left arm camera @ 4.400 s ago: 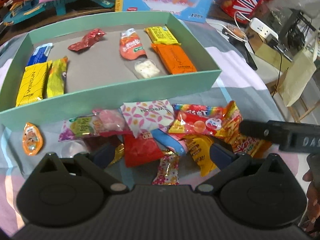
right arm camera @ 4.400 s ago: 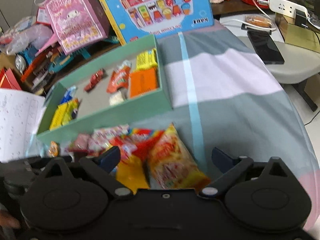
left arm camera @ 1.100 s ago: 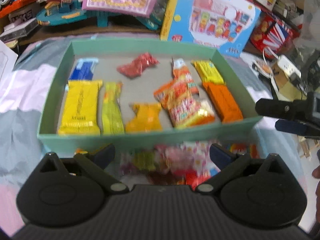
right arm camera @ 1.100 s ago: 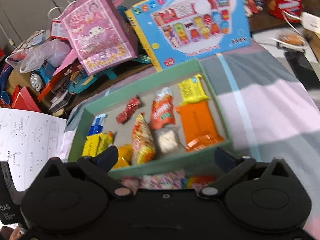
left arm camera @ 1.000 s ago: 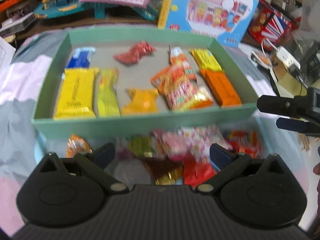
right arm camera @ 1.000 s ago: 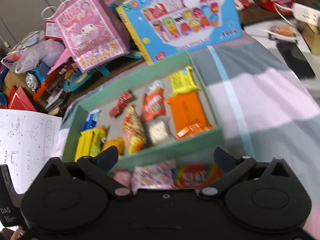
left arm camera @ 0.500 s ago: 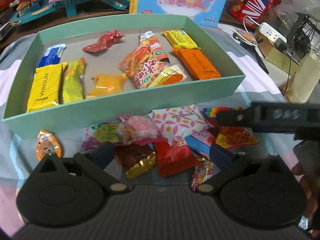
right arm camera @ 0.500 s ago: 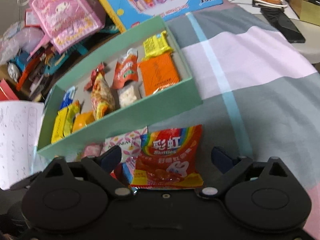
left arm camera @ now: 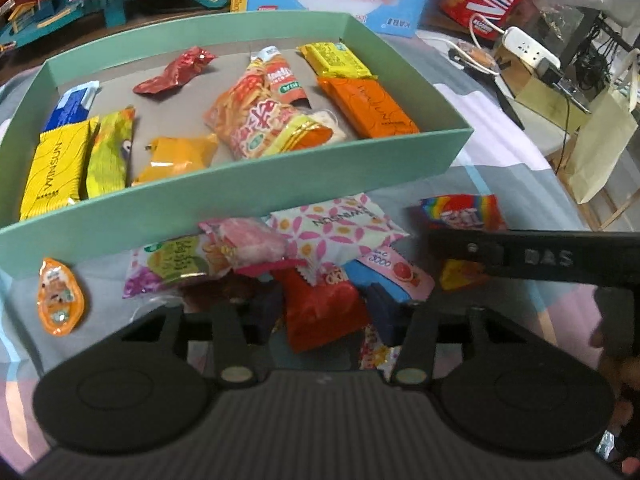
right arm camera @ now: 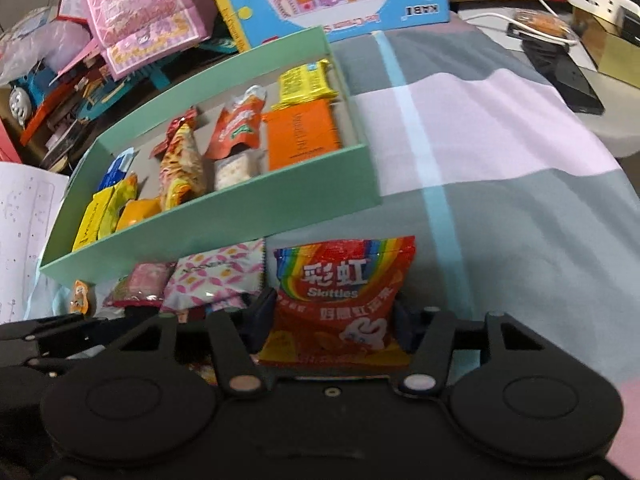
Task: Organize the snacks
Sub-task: 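Grasp the rainbow Skittles bag with the right tool while the left tool grasps a red candy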
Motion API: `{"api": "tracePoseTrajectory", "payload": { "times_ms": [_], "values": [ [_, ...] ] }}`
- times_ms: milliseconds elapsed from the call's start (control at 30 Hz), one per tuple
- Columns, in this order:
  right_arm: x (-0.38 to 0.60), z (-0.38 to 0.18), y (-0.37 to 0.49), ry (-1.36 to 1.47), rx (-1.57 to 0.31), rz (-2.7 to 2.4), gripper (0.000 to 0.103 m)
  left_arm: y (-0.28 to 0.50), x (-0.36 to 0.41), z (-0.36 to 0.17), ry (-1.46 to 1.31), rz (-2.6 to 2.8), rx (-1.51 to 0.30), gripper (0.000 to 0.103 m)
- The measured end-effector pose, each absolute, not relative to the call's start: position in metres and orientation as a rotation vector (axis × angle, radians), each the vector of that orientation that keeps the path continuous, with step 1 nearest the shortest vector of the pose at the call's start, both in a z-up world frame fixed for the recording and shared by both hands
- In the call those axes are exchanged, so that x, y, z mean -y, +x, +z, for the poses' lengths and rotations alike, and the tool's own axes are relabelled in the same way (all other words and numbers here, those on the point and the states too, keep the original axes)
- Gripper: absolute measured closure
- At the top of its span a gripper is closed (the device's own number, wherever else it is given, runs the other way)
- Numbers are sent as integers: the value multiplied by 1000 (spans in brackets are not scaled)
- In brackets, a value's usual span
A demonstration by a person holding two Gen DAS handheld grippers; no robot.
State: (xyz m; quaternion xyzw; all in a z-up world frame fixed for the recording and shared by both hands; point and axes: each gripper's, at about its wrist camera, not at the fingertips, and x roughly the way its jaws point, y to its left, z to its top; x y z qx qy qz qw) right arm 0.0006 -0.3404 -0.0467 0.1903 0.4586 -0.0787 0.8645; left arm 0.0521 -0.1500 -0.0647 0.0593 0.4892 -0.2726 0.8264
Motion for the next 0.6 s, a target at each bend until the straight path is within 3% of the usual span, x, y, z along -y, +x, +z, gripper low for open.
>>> {"api": "tracePoseTrajectory", "payload": {
  "times_ms": [67, 167, 600],
  "values": [
    [344, -47, -4, 401, -954, -164, 45, 54, 157, -66, 135, -569, -1030, 52],
    [345, -48, -9, 401, -946, -171, 45, 54, 169, -68, 200, -555, -993, 69],
    [341, -40, -24, 447, -933, -177, 48, 25, 144, -52, 151, -651, -1042, 70]
  ]
}}
